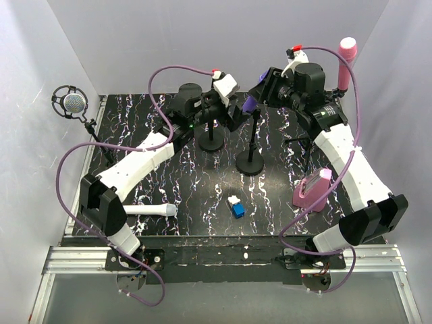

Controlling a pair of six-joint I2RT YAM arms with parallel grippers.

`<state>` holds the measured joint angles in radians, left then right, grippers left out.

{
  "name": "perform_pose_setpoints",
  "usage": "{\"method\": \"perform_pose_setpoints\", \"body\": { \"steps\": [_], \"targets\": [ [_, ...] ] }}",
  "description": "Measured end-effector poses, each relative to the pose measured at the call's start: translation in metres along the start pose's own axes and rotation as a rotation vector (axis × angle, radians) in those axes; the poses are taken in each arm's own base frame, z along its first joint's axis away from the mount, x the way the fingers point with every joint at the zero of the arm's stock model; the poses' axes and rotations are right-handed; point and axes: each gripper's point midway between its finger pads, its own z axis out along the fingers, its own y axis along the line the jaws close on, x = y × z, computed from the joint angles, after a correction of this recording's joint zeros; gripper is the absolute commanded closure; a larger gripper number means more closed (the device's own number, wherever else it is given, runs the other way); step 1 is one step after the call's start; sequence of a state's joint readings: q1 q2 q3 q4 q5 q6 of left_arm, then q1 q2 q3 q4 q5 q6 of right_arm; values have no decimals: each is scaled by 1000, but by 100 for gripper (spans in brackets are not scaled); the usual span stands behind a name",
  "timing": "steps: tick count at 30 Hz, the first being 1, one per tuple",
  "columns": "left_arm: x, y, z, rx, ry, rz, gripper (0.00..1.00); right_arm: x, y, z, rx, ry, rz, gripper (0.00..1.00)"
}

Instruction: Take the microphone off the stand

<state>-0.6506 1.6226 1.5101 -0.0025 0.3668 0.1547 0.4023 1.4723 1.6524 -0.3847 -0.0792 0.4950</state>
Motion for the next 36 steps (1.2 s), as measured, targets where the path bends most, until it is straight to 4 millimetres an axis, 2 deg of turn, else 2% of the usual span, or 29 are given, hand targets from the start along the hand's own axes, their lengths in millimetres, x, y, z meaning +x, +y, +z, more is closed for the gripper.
{"method": "perform_pose_setpoints", "body": {
  "steps": [5,10,11,12,14,16,20,22,25,30,33,36],
  "targets": [
    [-1,-18,15,98,-20,-27,32,5,7,-1,-52,12,5,98],
    [1,-23,26,130,-25,-46,50,8,11,-4,-77,19,14,97],
    [2,-22,28,127,-26,-49,54,9,11,-4,-80,19,14,93],
    [2,-21,30,122,-29,-53,62,9,11,-5,-82,18,13,85],
    [2,-17,34,108,-32,-58,73,9,11,-7,-83,18,7,68],
    [1,-16,36,104,-36,-64,82,9,10,-8,-81,18,-7,47],
    [0,-17,39,114,-40,-60,100,12,11,-14,-104,40,-51,30],
    [0,-20,39,125,-41,-60,100,16,15,-22,-125,61,-86,26],
    [-1,-26,38,155,-45,-54,100,16,19,-43,-150,71,-140,27],
    [-1,-31,35,192,-26,-40,100,25,46,-104,-303,88,-240,28],
    [0,-28,30,212,-2,-41,100,40,53,-132,-388,94,-313,29],
    [2,-25,20,235,21,-63,100,67,40,-133,-408,127,-357,30]
  ]
}}
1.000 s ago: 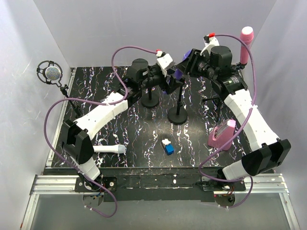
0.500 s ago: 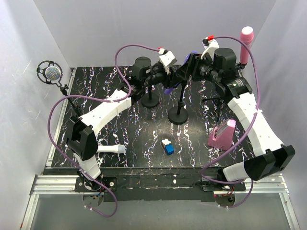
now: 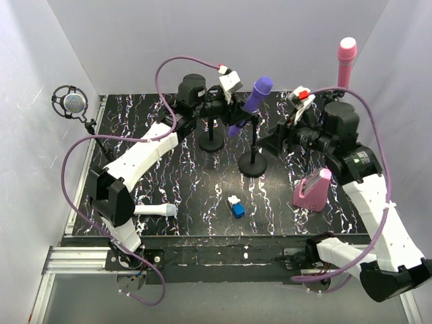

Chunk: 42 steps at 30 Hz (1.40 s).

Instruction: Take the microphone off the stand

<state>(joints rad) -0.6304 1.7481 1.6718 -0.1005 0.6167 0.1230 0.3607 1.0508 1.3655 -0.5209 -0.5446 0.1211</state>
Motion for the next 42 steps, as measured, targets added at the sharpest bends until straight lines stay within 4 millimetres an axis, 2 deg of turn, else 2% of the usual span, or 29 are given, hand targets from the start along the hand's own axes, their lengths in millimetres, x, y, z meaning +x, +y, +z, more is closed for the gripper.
{"method": "perform_pose_setpoints", "body": {
  "steps": [6,8,16,19,21,22,24,25,27,30,32,35,37,39,42],
  "targets": [
    [2,-3,-34,4,31,-33,100,75,-35,36,-29,139,-52,32],
    [1,-6,-41,12,39,-32,100,87,-41,44,-46,162,-68,32],
    [5,-14,-48,50,74,-33,100,54,-39,72,-163,36,-195,32],
    [6,-13,-50,49,78,-30,100,51,-38,85,-229,17,-209,34],
    [7,-11,-52,46,83,-25,100,53,-39,94,-270,11,-210,39],
    [8,-12,-53,47,87,-24,96,53,-41,98,-280,7,-204,44],
    [8,-11,-56,45,97,-17,78,54,-44,106,-295,-1,-197,51],
    [8,-10,-57,44,105,-14,74,53,-45,109,-304,-9,-190,51],
    [8,-12,-59,47,121,-3,68,52,-45,115,-326,-19,-177,52],
    [8,-14,-61,52,132,6,66,49,-41,117,-345,-33,-177,48],
    [8,-14,-61,53,135,5,59,47,-37,118,-356,-44,-187,54],
    [6,-14,-60,55,124,2,42,47,-37,119,-357,-58,-201,65],
    [-1,-15,-57,58,100,9,37,50,-33,120,-372,-61,-206,71],
    [-10,-17,-52,69,78,19,36,50,-31,122,-379,-73,-225,75],
    [-28,-23,-40,93,44,47,51,50,-31,123,-381,-85,-237,81]
  ]
}}
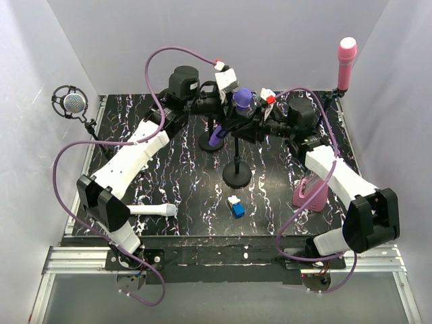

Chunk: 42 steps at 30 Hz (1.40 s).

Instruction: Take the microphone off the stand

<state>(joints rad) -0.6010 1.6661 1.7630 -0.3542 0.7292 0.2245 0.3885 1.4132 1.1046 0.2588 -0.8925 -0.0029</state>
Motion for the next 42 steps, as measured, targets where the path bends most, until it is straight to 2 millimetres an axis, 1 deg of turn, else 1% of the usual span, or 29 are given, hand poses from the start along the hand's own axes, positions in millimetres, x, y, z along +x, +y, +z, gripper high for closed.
{"method": "perform_pose_setpoints", "body": {
  "steps": [1,3,5,6,7,13,16,18,20,22,23,25,27,29,30,31,32,33,34,35,36,37,38,39,41,42],
  "targets": [
    [-6,-3,4,10,-8,12,58,0,0,0,0,-4,-4,84],
    [-10,-4,7,13,-7,20,70,-1,2,-1,-7,-12,-10,89],
    [-9,-6,8,20,3,16,84,0,3,-2,1,-20,-14,96],
    [-8,-6,8,18,9,18,96,1,3,-3,4,-23,-12,99],
    [-8,-7,8,18,15,19,100,1,3,-3,5,-30,-13,99],
    [-11,1,3,-49,82,3,100,2,2,-6,21,-62,-11,99],
    [-20,11,5,-100,110,-5,100,3,-2,-9,46,-69,-2,99],
    [-37,21,7,-138,94,4,100,3,-5,-9,60,-68,9,99],
    [-61,31,6,-182,53,22,100,3,-8,-10,76,-68,14,99],
    [-87,39,-1,-243,-10,41,100,5,-9,-11,79,-61,26,99],
    [-97,41,-6,-265,-34,51,100,5,-9,-10,76,-56,29,99],
    [-122,49,-19,-338,-97,102,100,5,-7,-10,62,-42,34,99],
    [-149,55,-43,-410,-160,145,100,5,-6,-10,53,-24,35,99],
    [-172,53,-69,-462,-215,190,100,6,-6,-10,50,-8,34,99],
    [-180,51,-82,-486,-228,215,100,6,-6,-11,50,0,34,96],
    [-186,47,-95,-507,-235,242,100,6,-5,-11,50,6,36,90],
    [-190,42,-108,-526,-236,273,100,6,-5,-11,51,12,39,77],
    [-190,38,-119,-546,-226,305,100,6,-5,-12,52,18,42,66],
    [-184,32,-129,-559,-202,335,100,6,-5,-12,54,22,43,44],
    [-170,27,-139,-575,-160,366,100,6,-6,-12,58,29,49,29],
    [-152,20,-149,-582,-104,386,100,6,-6,-13,63,37,66,23],
    [-130,15,-156,-586,-42,406,100,11,-4,-13,64,54,99,20],
    [-105,9,-163,-580,29,415,100,18,-3,-14,67,75,136,18],
    [-85,5,-167,-573,89,420,100,23,-2,-14,68,91,159,17],
    [-31,-3,-174,-545,240,407,100,36,0,-15,78,126,211,16],
    [1,-7,-177,-523,330,385,100,41,1,-17,84,143,237,16]
  ]
}}
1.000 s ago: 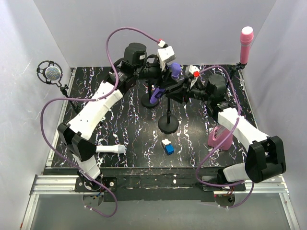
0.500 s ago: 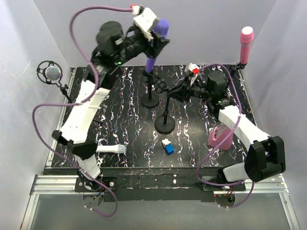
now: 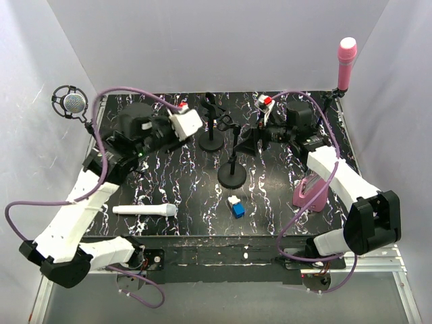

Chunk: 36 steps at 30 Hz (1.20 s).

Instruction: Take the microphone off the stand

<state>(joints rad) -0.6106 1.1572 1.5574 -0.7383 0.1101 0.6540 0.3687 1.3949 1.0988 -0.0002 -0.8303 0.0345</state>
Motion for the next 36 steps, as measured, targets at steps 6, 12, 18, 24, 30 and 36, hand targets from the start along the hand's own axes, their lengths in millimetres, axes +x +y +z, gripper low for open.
{"method": "perform_pose_setpoints", "body": {
  "steps": [6,12,18,24,30,36],
  "targets": [
    [114,-72,5,211,346,33,100,2,4,-9,41,20,37,14],
    [204,-133,-4,384,551,90,100,-11,18,-22,61,7,36,13],
    [274,-174,-12,466,668,169,100,-25,30,-35,84,-5,17,12],
    [300,-183,0,479,665,237,100,-21,35,-41,97,10,27,13],
    [314,-184,18,502,668,257,76,-14,35,-42,100,34,48,13],
    [329,-194,25,576,703,229,60,-14,35,-42,101,36,48,13]
  ]
}}
